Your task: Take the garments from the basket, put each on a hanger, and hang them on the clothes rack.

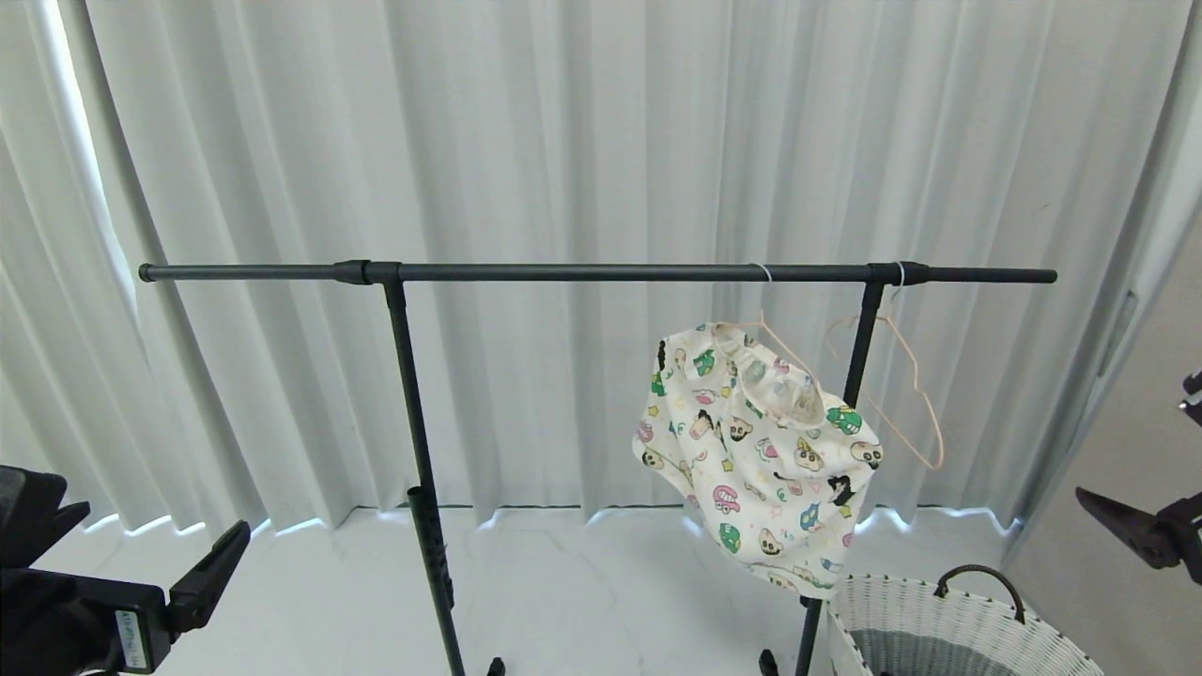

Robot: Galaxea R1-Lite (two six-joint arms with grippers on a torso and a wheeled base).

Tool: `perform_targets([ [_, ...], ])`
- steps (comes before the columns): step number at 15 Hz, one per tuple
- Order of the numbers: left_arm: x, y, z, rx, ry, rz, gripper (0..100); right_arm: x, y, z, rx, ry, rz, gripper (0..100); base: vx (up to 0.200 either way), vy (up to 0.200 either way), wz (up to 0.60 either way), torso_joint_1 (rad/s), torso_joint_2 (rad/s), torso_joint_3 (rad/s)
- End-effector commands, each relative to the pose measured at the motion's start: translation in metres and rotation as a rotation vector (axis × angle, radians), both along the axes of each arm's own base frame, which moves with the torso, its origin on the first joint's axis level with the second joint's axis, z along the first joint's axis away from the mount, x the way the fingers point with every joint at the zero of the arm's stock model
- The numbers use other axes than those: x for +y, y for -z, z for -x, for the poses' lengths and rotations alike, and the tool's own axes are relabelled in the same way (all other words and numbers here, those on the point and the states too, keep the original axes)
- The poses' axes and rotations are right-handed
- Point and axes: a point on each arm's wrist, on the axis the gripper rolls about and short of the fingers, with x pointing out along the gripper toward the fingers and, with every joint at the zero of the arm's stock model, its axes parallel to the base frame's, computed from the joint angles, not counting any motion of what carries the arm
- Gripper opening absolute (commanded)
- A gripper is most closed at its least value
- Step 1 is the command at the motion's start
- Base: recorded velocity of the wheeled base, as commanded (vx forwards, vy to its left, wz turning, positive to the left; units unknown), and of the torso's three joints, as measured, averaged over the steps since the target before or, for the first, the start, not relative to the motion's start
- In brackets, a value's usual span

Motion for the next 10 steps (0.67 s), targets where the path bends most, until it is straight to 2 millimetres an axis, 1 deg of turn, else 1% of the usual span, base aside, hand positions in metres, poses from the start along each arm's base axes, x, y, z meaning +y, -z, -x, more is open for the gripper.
perform_targets([
  [1,0.000,0.003,0.003,0.007,0.001,-0.003,100,-0.004,0.001,0.009,-0.016,0.002,0.004,100,0.000,0.000,0.00,-0.149,0.31,0.168],
  [3,0.001,0.008,0.004,0.023,-0.006,0.000,100,-0.007,0.001,0.010,-0.025,0.024,0.009,100,0.000,0.000,0.00,-0.178,0.44,0.232],
  [6,0.002,0.012,0.012,0.016,-0.011,-0.004,100,-0.011,0.011,0.016,-0.005,0.037,0.017,100,0.000,0.000,0.00,-0.222,0.50,0.281],
  [8,0.003,0.015,0.020,0.000,-0.014,-0.018,100,-0.012,0.016,0.019,0.005,0.039,0.021,100,0.000,0.000,0.00,-0.225,0.51,0.293],
  [10,0.005,0.024,0.036,-0.022,-0.010,-0.052,100,-0.015,0.020,0.022,0.011,0.051,0.027,100,0.000,0.000,0.00,-0.217,0.50,0.283],
])
